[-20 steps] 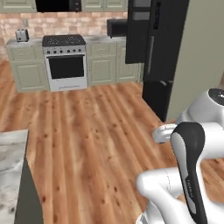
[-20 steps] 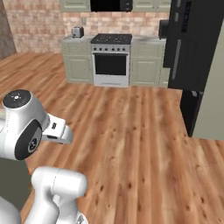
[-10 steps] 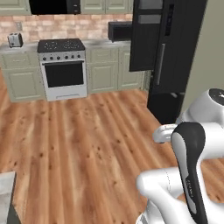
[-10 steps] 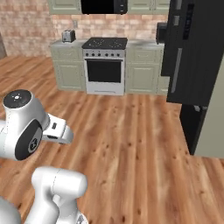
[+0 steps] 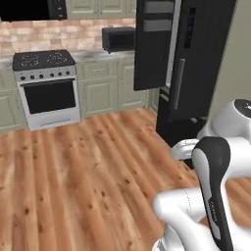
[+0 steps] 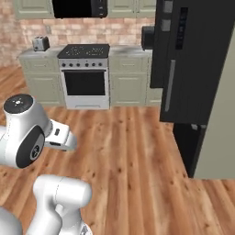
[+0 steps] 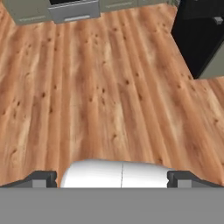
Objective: Take the cheese, fish, and sweet potato from the fridge and place them on the plate on the dining counter to create an appetizer plate.
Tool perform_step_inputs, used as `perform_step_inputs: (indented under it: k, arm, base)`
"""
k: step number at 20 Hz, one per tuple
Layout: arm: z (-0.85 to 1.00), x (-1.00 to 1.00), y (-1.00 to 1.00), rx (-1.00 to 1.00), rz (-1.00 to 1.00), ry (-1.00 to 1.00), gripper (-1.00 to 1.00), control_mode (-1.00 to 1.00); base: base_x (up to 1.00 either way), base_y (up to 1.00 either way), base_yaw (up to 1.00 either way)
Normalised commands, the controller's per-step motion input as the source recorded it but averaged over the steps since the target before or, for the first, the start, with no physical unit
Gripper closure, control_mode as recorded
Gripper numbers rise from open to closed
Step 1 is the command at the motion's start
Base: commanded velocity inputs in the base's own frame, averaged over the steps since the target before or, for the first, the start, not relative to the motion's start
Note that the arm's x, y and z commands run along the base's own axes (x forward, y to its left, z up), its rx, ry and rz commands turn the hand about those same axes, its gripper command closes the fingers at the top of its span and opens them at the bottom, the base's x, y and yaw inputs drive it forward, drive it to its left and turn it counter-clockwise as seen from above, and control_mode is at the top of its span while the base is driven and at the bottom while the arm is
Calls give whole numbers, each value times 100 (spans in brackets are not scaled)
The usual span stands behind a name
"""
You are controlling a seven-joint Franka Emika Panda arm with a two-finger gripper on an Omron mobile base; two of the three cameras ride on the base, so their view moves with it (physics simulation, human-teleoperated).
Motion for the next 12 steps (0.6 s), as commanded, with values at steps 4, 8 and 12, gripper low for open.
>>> perform_step_inputs:
  k: [4,8,12]
  arm:
    - [0,0,0,0,0,0,-100,100]
    - [0,0,0,0,0,0,-100,100]
    - [0,0,0,0,0,0,-100,100]
  base:
    - [100,1,-30]
    - [100,6,-33]
    - [100,19,-39]
